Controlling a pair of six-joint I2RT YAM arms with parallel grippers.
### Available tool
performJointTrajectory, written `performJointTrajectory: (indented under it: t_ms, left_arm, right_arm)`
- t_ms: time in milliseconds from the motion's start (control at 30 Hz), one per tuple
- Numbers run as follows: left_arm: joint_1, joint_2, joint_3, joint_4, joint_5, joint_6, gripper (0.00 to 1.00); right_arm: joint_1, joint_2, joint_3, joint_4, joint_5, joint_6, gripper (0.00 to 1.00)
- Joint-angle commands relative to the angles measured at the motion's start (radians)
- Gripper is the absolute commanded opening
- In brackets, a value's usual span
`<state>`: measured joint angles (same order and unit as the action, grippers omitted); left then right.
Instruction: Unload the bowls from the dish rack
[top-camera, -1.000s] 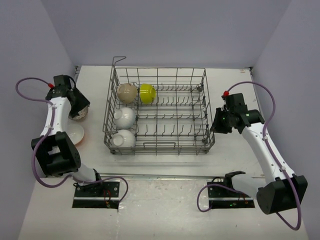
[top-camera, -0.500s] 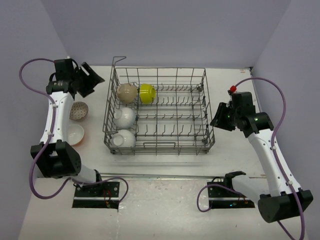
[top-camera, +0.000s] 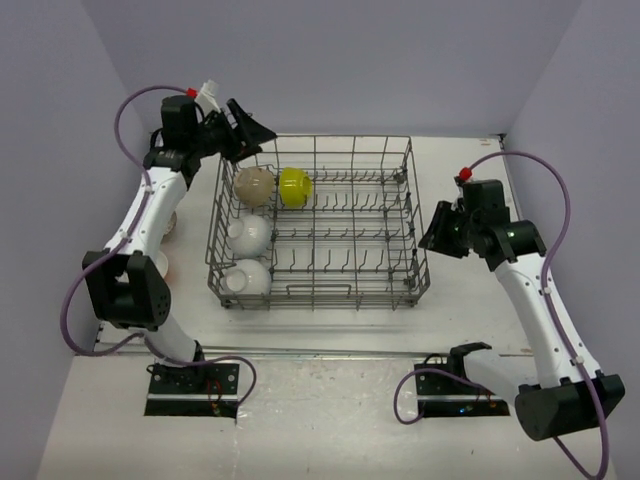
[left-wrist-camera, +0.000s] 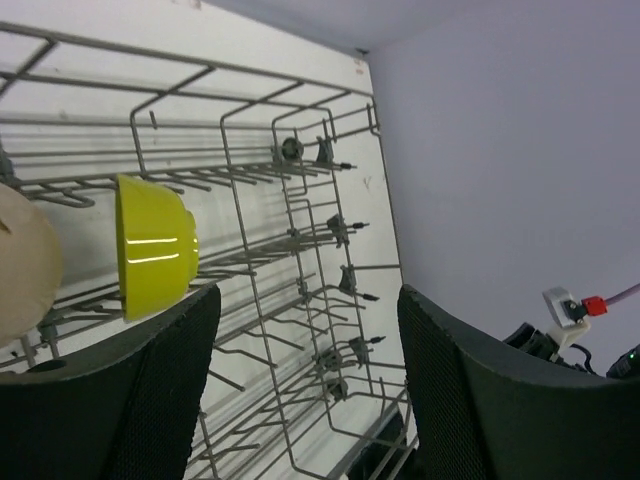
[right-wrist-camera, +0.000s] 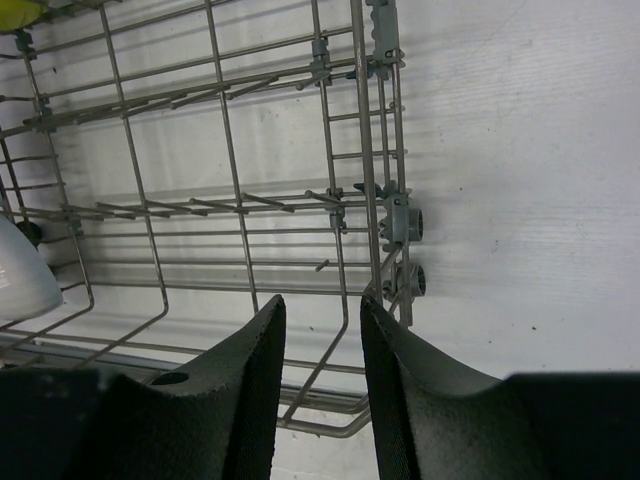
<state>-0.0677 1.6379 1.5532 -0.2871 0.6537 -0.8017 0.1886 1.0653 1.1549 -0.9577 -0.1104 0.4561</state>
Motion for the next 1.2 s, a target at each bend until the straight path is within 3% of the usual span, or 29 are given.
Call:
performJointTrajectory:
  t_ms: [0,100,200,633,1167]
  left_arm:
    - [-0.040,0.063,0.034,0.066,0.092,-0.004,0.71]
    - [-0.069,0.105,0.054,0.051,0.069,0.021,0.72]
    - [-0.095,0.140,0.080,0.019,0.037,0.055,0.71]
    - [-0.139,0.215,0.169,-0.098,-0.065,0.163,0.72]
    - [-0.141,0.232,0.143,-0.112,-0.095,0.182,0.72]
  right_arm:
    - [-0.001,0.013,-0.024,0.043,-0.014,0.010,0.36]
    - [-0.001,0.027,-0.040,0.051,0.000,0.003,0.36]
    - [-0.001,0.048,-0.057,0.063,-0.003,0.001,0.29]
    - [-0.001,0.087,-0.092,0.079,0.067,-0.016,0.29]
    - [-0.001,0.053,-0.053,0.037,0.123,-0.043,0.30]
